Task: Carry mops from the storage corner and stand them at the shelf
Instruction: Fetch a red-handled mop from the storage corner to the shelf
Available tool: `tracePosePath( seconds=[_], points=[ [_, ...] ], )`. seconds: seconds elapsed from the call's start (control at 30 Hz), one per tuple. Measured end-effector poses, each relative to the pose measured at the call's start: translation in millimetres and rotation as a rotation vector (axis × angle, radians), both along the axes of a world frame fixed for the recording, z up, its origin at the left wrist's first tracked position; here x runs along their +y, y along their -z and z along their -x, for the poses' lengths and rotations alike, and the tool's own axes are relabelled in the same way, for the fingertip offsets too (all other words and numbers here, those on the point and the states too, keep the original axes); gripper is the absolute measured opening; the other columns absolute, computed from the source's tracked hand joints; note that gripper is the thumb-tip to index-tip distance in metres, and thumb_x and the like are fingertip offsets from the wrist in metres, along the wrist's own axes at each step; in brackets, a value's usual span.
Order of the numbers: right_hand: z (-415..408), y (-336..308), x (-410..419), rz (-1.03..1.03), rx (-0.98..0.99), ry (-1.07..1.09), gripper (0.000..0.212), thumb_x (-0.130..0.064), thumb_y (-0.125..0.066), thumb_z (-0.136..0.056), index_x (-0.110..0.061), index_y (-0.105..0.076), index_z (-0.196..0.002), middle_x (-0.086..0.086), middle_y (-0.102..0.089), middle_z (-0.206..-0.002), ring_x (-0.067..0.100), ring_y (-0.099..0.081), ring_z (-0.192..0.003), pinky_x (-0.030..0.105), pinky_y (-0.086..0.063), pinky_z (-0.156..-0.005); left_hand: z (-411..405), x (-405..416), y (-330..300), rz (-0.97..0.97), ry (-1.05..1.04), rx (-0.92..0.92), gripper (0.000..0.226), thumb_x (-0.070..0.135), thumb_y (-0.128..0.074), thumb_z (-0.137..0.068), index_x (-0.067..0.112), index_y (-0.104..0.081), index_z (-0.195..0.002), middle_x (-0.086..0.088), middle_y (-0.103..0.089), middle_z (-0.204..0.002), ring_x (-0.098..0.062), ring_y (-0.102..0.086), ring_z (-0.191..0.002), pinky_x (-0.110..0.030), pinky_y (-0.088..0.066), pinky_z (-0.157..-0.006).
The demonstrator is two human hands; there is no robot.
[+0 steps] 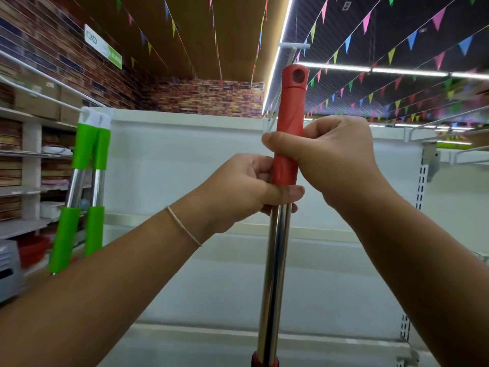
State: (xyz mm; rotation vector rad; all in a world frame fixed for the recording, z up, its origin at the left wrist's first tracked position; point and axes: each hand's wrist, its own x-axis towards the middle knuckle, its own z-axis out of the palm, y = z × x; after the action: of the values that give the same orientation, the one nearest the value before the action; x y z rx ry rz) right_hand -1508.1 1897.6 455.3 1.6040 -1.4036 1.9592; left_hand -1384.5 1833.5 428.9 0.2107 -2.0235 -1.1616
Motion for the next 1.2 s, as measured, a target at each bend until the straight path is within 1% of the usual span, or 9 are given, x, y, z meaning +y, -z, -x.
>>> tracePosePath(
  seconds=[0.1,0.23,0.33,0.47,0.63,0.8,1.0,1.1,1.2],
  points=[
    [1,-2,-9,-0.013,-0.005,-0.010,0.042,-0.034,-0.089,-0.064,0.002,-0.068,-0.072,0.010,-0.070,-0.064,0.020,-0.070,-0.058,0.040,-0.062,-0.066,0,-5,-3,-0.006,-0.027,-0.004,0.035,0.001,-0.073,-0.080,-0.002,-0.063,-0.114,-0.009,-0.075,-0.088,-0.027,-0.075,-0.080,-0.022,-0.055,-0.060],
    [4,-1,-22,-0.003,-0.014,0.020,0.044,-0.037,-0.088,-0.063,0.001,-0.067,-0.071,0.011,-0.070,-0.066,0.024,-0.071,-0.062,0.045,-0.061,-0.066,3,-11,-5,-0.012,-0.042,-0.031,0.038,0.000,-0.071,-0.081,-0.004,-0.061,-0.117,-0.013,-0.073,-0.094,-0.026,-0.074,-0.080,-0.021,-0.053,-0.060],
    [8,-2,-28,0.031,-0.015,0.050,0.040,-0.039,-0.087,-0.063,-0.005,-0.067,-0.070,0.005,-0.071,-0.066,0.017,-0.072,-0.062,0.042,-0.062,-0.067,8,-14,-9,-0.012,-0.034,-0.034,0.035,-0.002,-0.070,-0.082,-0.005,-0.061,-0.116,-0.017,-0.072,-0.098,-0.025,-0.073,-0.078,-0.019,-0.052,-0.057],
    [14,-3,-37,0.001,0.005,0.071,0.039,-0.040,-0.086,-0.064,-0.007,-0.068,-0.071,0.003,-0.071,-0.066,0.015,-0.072,-0.061,0.041,-0.062,-0.068,16,-21,-9,-0.017,-0.073,-0.031,0.034,-0.002,-0.069,-0.083,-0.005,-0.062,-0.115,-0.016,-0.072,-0.097,-0.026,-0.073,-0.079,-0.019,-0.052,-0.057],
    [20,-1,-43,-0.009,0.004,0.040,0.036,-0.036,-0.086,-0.066,-0.006,-0.068,-0.072,0.003,-0.071,-0.066,0.015,-0.072,-0.060,0.040,-0.063,-0.067,23,-27,-5,-0.011,-0.081,-0.017,0.030,-0.001,-0.070,-0.082,-0.001,-0.064,-0.112,-0.016,-0.074,-0.097,-0.028,-0.074,-0.081,-0.021,-0.053,-0.059],
    [25,-3,-46,0.021,0.034,0.075,0.037,-0.040,-0.084,-0.063,-0.007,-0.068,-0.067,0.003,-0.070,-0.062,0.018,-0.071,-0.060,0.042,-0.061,-0.063,26,-26,-6,0.013,-0.080,-0.023,0.029,-0.002,-0.069,-0.083,-0.003,-0.063,-0.111,-0.014,-0.073,-0.093,-0.028,-0.074,-0.081,-0.021,-0.052,-0.059],
    [28,-9,-48,0.056,0.049,0.061,0.035,-0.035,-0.084,-0.062,-0.005,-0.066,-0.062,0.007,-0.069,-0.059,0.024,-0.071,-0.060,0.045,-0.061,-0.062,29,-26,-11,0.019,-0.064,0.005,0.023,-0.003,-0.069,-0.083,-0.001,-0.065,-0.105,-0.009,-0.074,-0.087,-0.029,-0.074,-0.079,-0.021,-0.053,-0.058],
    [31,-11,-46,0.058,0.048,0.031,0.036,-0.032,-0.084,-0.064,-0.001,-0.066,-0.065,0.009,-0.070,-0.061,0.024,-0.071,-0.060,0.044,-0.061,-0.062,32,-27,-12,0.023,-0.059,0.024,0.021,-0.003,-0.069,-0.082,-0.001,-0.066,-0.103,-0.011,-0.075,-0.087,-0.029,-0.075,-0.079,-0.022,-0.054,-0.058],
    [33,-10,-46,0.051,0.056,0.031,0.036,-0.033,-0.083,-0.065,-0.001,-0.066,-0.067,0.008,-0.070,-0.061,0.022,-0.072,-0.059,0.044,-0.062,-0.063,35,-29,-11,0.028,-0.064,0.009,0.021,-0.001,-0.069,-0.083,-0.001,-0.066,-0.104,-0.014,-0.075,-0.090,-0.029,-0.075,-0.079,-0.019,-0.052,-0.056]
  ],
)
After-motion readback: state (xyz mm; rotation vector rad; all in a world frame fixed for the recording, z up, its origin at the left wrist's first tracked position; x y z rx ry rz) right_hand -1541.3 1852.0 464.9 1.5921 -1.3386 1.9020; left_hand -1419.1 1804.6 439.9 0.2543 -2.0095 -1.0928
